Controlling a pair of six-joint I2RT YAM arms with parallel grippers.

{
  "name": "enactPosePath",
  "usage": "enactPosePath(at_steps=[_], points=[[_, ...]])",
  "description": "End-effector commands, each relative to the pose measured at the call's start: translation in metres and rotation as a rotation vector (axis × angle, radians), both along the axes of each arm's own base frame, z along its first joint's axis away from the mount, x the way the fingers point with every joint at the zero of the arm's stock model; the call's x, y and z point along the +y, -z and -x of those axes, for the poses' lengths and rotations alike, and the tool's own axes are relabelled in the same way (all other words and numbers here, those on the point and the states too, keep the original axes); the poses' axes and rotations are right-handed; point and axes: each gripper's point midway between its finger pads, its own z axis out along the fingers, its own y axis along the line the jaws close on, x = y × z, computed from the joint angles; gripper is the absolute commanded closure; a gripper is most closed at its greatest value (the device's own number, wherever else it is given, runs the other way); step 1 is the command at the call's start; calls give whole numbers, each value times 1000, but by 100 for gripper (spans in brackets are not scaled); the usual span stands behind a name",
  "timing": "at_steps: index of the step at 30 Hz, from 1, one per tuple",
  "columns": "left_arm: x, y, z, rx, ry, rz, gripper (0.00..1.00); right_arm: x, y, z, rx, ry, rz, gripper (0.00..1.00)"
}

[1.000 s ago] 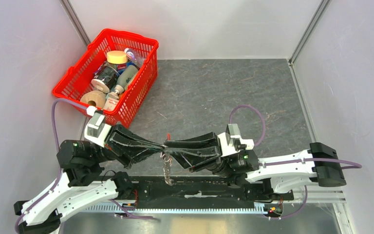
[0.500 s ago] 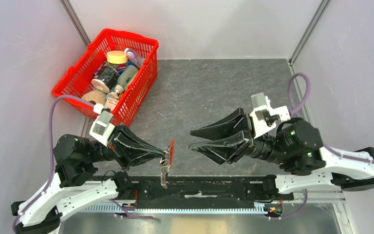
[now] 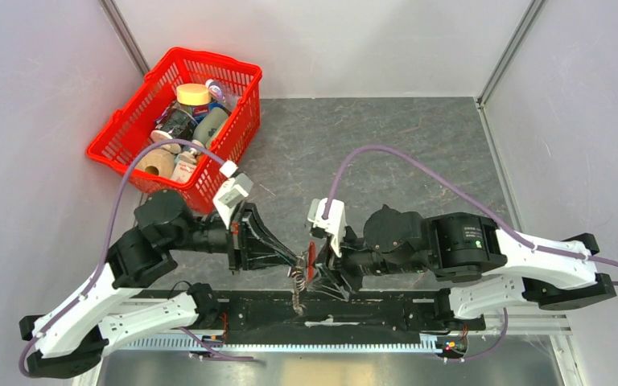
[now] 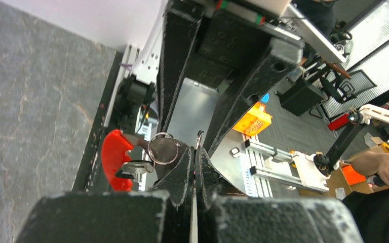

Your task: Put the keys on the keyring

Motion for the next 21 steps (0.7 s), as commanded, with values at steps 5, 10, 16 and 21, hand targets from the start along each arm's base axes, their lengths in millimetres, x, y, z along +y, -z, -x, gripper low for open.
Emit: enactPosePath(at_steps=[5,10,16,21], points=[[-2,22,5,-19,61,-86,98,-33,-16,11,90,1,-66,49],[-3,25,7,-22,87,-90,98,-34,-15,2,91,69,-73,51],[-4,27,9,-21,104,-83,98,-25,-22,-3,137,126,-134,55],[-5,30,11,-23,122,-82,98,-19,-34,-6,175,160,-204,58]])
